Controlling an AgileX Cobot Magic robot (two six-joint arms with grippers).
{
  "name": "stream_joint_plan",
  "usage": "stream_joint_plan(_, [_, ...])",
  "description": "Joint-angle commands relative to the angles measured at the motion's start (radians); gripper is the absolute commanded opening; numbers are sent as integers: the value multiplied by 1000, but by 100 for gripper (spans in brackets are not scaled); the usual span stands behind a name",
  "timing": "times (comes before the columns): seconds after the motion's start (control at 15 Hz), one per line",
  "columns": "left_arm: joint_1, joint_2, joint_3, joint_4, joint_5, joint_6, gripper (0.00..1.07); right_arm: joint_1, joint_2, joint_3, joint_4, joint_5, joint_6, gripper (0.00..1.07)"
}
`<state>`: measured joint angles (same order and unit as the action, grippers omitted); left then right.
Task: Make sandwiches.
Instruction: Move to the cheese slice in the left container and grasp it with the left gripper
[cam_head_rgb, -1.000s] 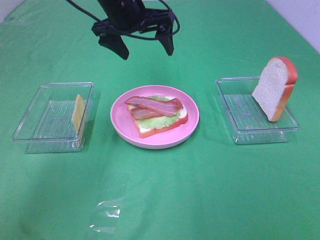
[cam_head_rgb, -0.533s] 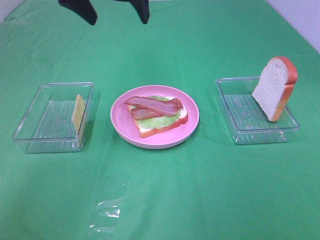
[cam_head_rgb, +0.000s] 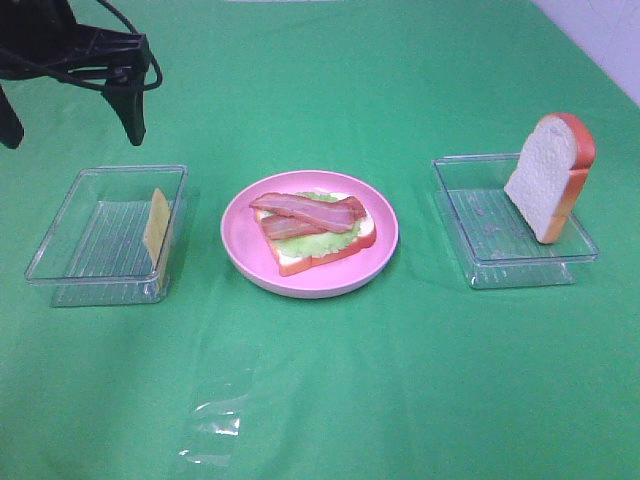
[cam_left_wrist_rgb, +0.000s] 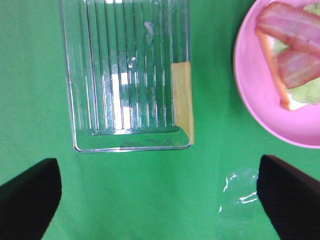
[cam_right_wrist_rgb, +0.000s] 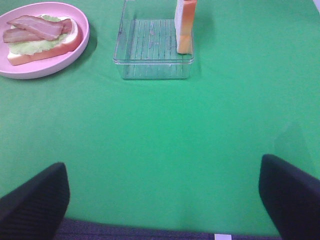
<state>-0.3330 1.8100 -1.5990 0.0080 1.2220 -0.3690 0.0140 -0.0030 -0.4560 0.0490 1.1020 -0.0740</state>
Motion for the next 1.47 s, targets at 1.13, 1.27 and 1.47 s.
stream_joint_plan(1.13, [-1, 304, 16, -79, -219, -54, 98, -1, -32, 3, 2, -4, -7, 98])
stream_joint_plan(1.27, [-1, 316, 16, -100, -234, -37, 98, -1, -32, 3, 2, -4, -7, 98])
stream_joint_plan(1.47, [-1, 325, 16, -161, -248, 36, 96, -1, -32, 3, 2, -4, -7, 98])
